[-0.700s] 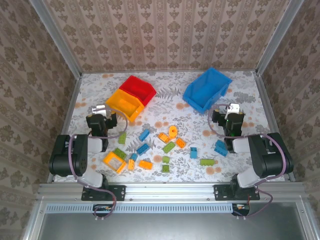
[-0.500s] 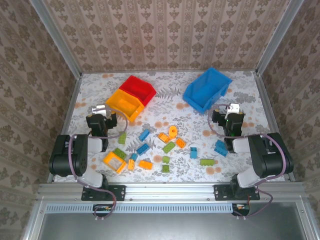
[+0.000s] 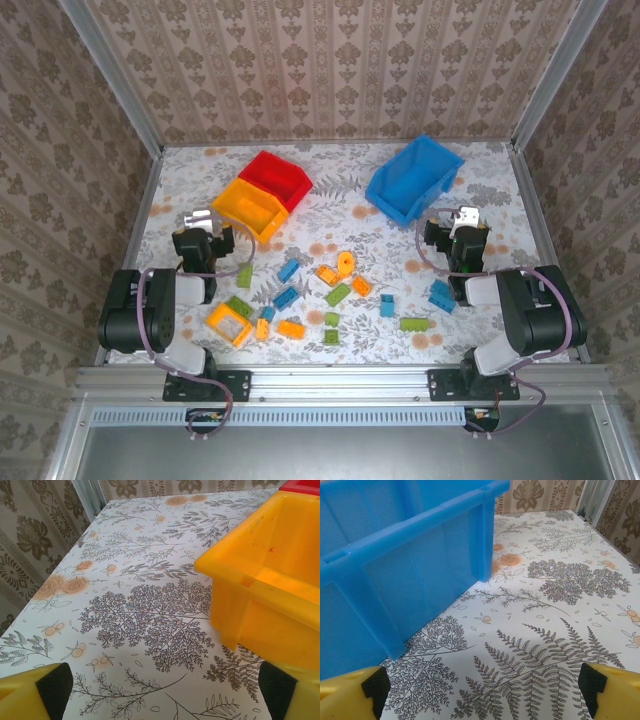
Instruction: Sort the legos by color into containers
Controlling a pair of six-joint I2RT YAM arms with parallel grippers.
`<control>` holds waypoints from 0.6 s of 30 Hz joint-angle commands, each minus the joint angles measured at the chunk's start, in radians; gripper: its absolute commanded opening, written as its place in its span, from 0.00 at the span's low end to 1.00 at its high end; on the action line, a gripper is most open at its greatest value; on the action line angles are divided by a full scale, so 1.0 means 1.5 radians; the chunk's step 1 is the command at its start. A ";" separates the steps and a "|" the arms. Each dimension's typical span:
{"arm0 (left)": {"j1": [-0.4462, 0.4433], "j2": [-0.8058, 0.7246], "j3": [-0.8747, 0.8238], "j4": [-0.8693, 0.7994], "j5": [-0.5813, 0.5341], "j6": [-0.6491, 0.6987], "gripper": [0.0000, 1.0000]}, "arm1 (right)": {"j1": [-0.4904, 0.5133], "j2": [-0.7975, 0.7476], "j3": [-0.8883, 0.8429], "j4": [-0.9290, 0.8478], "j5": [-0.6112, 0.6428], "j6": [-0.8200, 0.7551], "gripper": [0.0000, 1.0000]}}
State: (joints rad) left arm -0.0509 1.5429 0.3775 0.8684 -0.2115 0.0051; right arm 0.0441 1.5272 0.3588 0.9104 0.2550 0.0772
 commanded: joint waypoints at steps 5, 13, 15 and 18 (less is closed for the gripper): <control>-0.019 -0.101 0.017 -0.077 -0.024 0.026 1.00 | 0.012 -0.080 0.033 -0.094 -0.011 -0.027 1.00; -0.142 -0.401 0.163 -0.441 -0.176 -0.013 1.00 | 0.083 -0.369 0.261 -0.530 0.086 0.055 1.00; -0.205 -0.450 0.237 -0.548 -0.248 -0.045 1.00 | 0.099 -0.402 0.389 -0.703 0.062 0.163 1.00; -0.213 -0.477 0.416 -0.953 -0.205 -0.351 1.00 | 0.086 -0.427 0.455 -0.871 -0.154 0.327 1.00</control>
State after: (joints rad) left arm -0.3714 0.8669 0.8253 0.0349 -0.4789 -0.1551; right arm 0.1795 0.9302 1.0012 -0.0086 0.2420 0.3119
